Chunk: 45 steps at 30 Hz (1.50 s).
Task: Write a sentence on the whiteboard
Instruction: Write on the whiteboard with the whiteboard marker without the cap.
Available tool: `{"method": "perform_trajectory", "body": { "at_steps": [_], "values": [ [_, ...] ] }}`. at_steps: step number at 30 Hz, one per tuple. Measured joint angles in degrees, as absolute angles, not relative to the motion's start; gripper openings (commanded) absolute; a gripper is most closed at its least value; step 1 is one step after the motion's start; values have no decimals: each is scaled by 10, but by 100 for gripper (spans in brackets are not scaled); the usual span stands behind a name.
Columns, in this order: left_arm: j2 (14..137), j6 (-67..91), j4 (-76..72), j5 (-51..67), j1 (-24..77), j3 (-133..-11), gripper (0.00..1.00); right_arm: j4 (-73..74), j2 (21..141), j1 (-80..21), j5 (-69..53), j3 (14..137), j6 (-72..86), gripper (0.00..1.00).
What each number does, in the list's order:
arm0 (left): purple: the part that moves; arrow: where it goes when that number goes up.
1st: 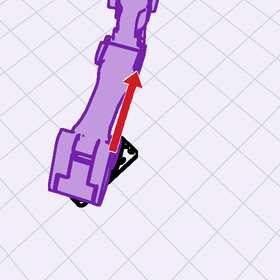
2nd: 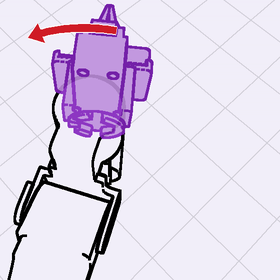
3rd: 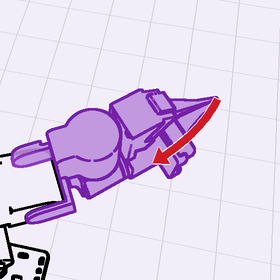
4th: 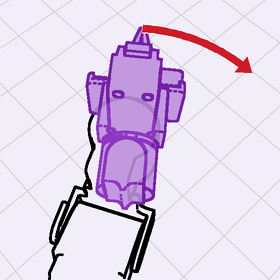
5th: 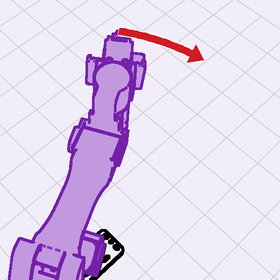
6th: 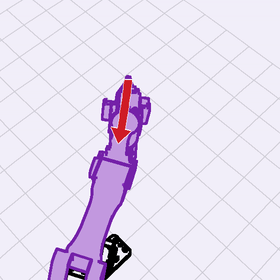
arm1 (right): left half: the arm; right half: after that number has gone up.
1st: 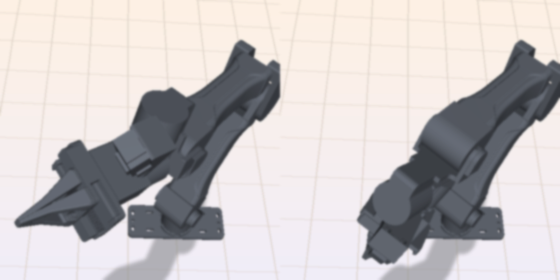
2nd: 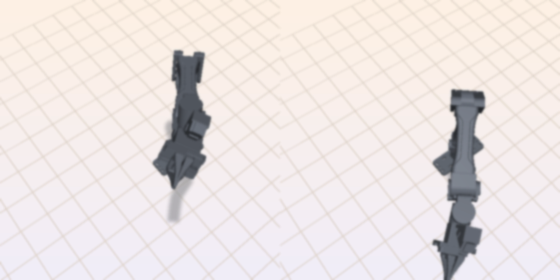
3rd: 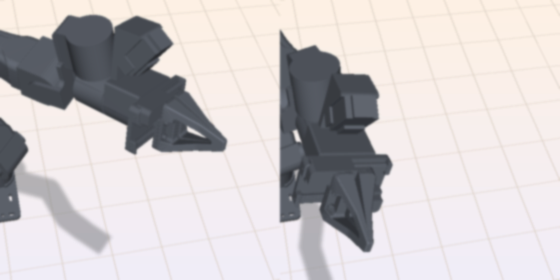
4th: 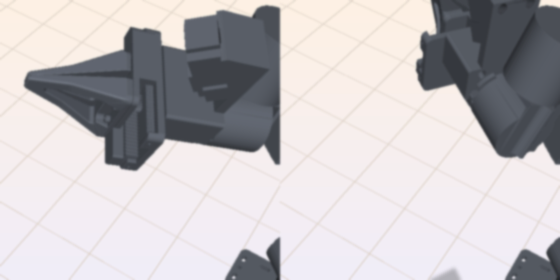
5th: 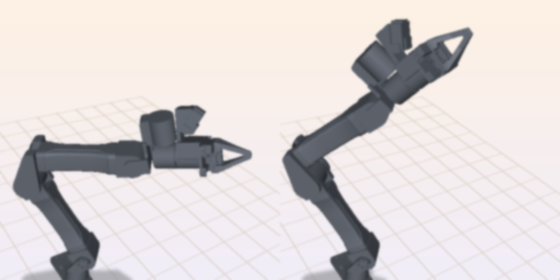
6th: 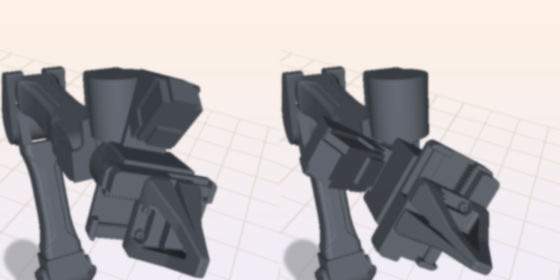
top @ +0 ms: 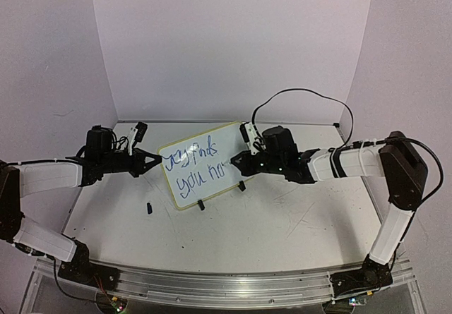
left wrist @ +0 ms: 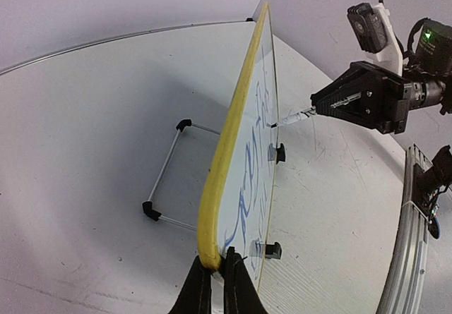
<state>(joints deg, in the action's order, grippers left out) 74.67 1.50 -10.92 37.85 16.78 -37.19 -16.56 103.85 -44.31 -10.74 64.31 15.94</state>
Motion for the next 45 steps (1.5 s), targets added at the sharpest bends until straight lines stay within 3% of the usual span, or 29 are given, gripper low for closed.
{"method": "perform_trajectory", "body": {
  "at_steps": [15, 45],
  "values": [
    [747, 15, -109, 378, 168, -372, 0, -164, 1038, -443, -103, 599, 170, 0],
    [747, 15, -110, 378, 168, -372, 0, -157, 1038, -443, -88, 633, 157, 0]
  ]
}}
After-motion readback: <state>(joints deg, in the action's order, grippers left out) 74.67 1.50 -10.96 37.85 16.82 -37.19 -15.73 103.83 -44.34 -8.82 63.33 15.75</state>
